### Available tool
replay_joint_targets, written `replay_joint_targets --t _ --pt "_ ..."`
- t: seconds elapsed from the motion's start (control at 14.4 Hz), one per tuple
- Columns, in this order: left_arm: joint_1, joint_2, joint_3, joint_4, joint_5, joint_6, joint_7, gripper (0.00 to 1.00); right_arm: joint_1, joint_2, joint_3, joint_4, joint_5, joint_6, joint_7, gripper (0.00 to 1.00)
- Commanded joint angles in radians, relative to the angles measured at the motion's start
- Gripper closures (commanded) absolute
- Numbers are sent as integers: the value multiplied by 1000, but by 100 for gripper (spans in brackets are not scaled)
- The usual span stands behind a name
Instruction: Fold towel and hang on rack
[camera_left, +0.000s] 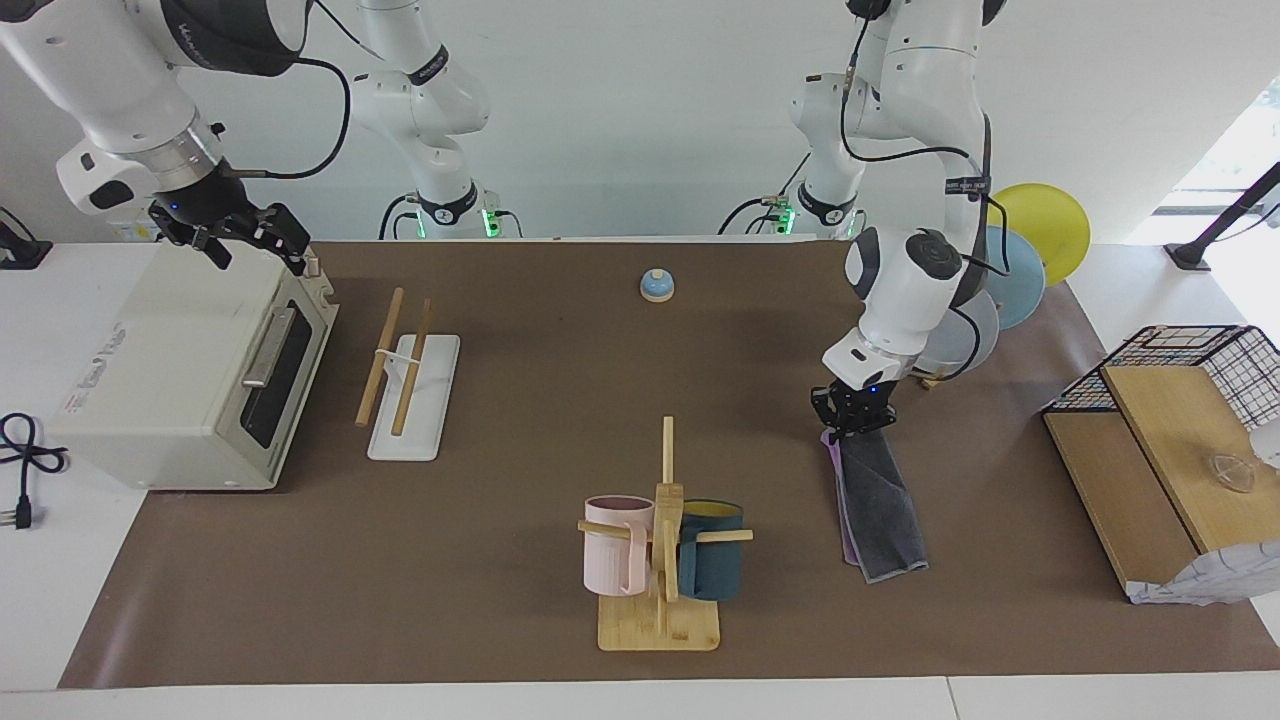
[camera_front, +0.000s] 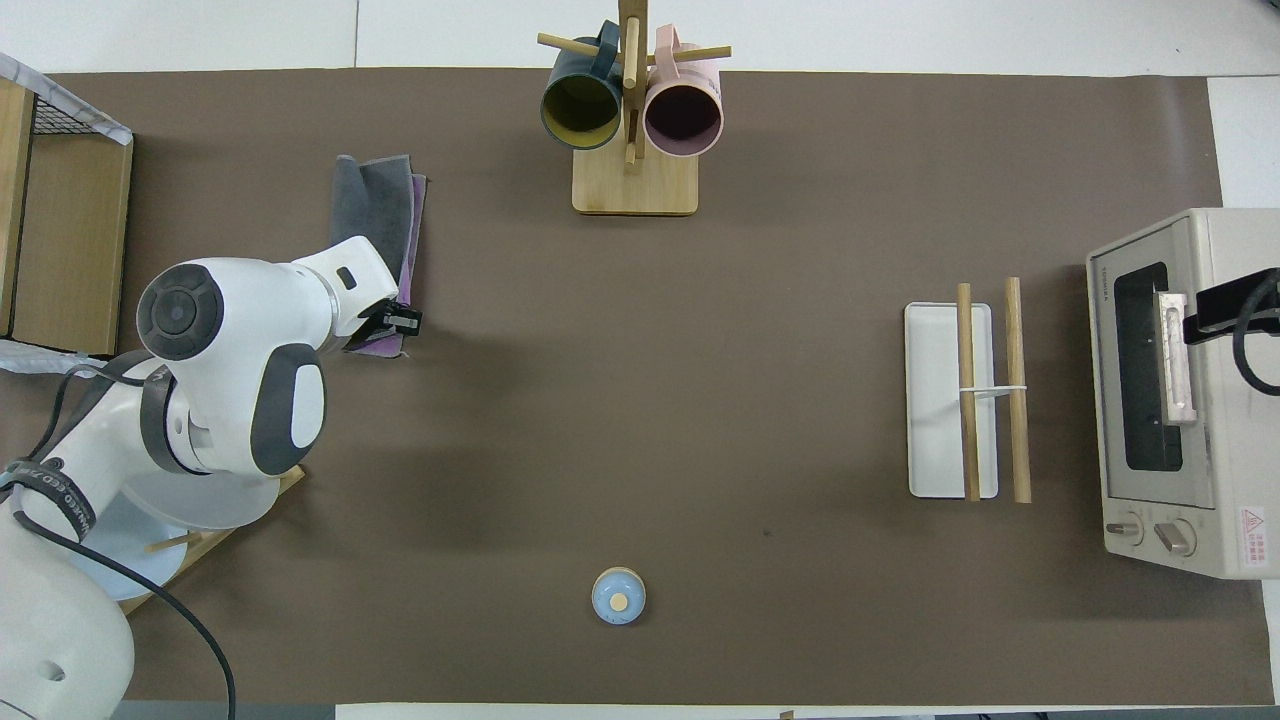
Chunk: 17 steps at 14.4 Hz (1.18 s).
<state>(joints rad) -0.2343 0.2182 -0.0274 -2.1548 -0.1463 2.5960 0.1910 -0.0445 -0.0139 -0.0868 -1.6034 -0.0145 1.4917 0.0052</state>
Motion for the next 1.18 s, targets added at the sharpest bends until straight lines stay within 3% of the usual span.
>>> replay_joint_targets --t 0.0,0.07,0.56,0.9,1.11 --pt "7 -40 6 -34 13 -8 21 66 -3 -12 1 -9 8 -11 -21 0" --pt "9 -42 6 -31 13 -23 15 1 -3 -14 1 -9 8 -11 -21 0" --pt "88 -19 6 202 14 -352 24 0 -3 -14 1 -9 8 -11 -21 0" --pt "163 35 1 216 -1 -335 97 0 -3 -12 1 -9 8 -11 -21 0" --pt "190 93 1 219 -126 -288 180 0 -3 -12 1 -9 8 -11 -21 0"
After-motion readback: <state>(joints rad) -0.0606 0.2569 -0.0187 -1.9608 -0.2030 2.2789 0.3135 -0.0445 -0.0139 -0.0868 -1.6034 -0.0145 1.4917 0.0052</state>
